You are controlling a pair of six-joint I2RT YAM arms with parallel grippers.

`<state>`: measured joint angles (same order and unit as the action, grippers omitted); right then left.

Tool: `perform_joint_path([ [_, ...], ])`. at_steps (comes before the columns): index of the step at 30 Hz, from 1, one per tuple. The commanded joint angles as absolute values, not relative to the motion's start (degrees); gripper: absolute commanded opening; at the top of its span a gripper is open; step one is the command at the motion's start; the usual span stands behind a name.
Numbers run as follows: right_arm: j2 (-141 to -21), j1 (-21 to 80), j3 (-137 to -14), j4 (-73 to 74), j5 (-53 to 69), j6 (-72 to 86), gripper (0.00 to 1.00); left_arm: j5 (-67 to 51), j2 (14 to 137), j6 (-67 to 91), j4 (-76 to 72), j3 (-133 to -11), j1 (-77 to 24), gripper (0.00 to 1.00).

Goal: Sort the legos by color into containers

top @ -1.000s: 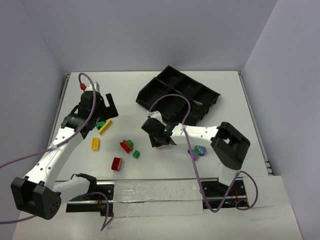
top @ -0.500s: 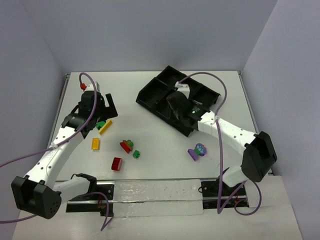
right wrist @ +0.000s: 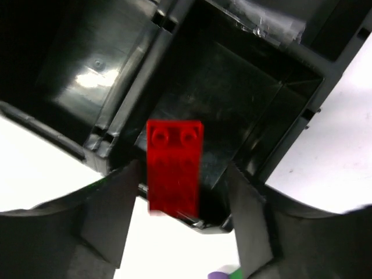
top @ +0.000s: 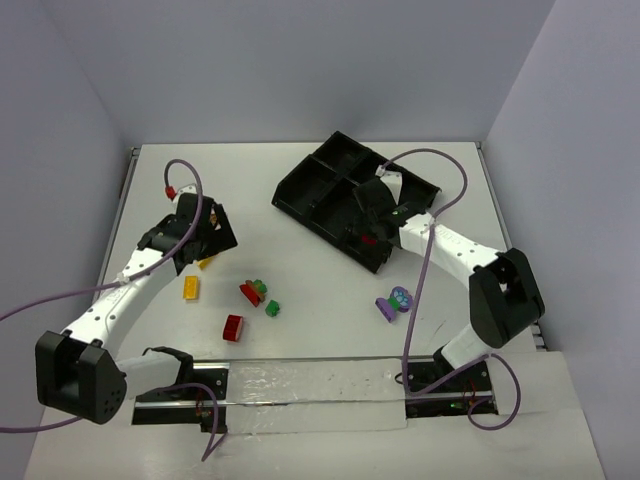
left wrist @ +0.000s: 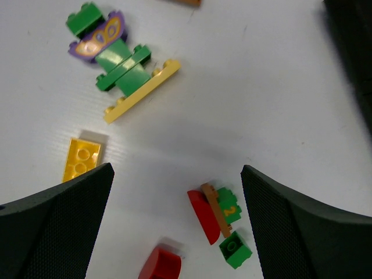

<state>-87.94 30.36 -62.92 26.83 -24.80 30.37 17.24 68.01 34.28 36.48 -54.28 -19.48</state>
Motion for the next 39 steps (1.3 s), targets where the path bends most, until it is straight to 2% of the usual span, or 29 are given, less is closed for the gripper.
perform_joint_path([
  [1, -90.59, 30.18, -63.90, 26.63, -29.04, 30.52, 0.83, 20.07, 64.94, 39.81, 39.35, -52.26, -19.95, 0.99],
  [6, -89.18, 30.25, -64.06, 26.66, -29.60, 29.85, 0.87, 21.28, 61.67, 42.22, 42.06, -50.79, -20.23, 0.98],
  [10, -83.37, 30.98, -61.83, 25.51, -27.53, 29.31, 0.87, 26.30, 59.50, 47.86, 47.69, -50.83, -20.86, 0.90],
  [16, -76.18, 34.54, -59.33, 23.74, -23.05, 29.78, 0.88, 20.77, 56.55, 51.46, 47.20, -47.99, -21.94, 0.88],
  [21, -76.72, 37.26, -61.17, 25.04, -23.55, 29.79, 0.88, 19.16, 54.77, 61.66, 47.55, -44.13, -22.94, 0.88],
  [26, -76.90, 38.06, -61.57, 25.44, -24.56, 29.92, 0.89, 12.82, 51.51, 62.41, 42.90, -38.18, -24.76, 0.98],
  [33, -77.57, 38.06, -61.63, 25.58, -25.03, 30.92, 0.93, 17.82, 59.61, 70.11, 45.14, -37.00, -37.06, 0.99],
  [39, -77.70, 38.14, -61.08, 25.54, -24.31, 30.89, 0.93, 23.72, 66.38, 74.97, 48.75, -39.08, -43.85, 0.99],
])
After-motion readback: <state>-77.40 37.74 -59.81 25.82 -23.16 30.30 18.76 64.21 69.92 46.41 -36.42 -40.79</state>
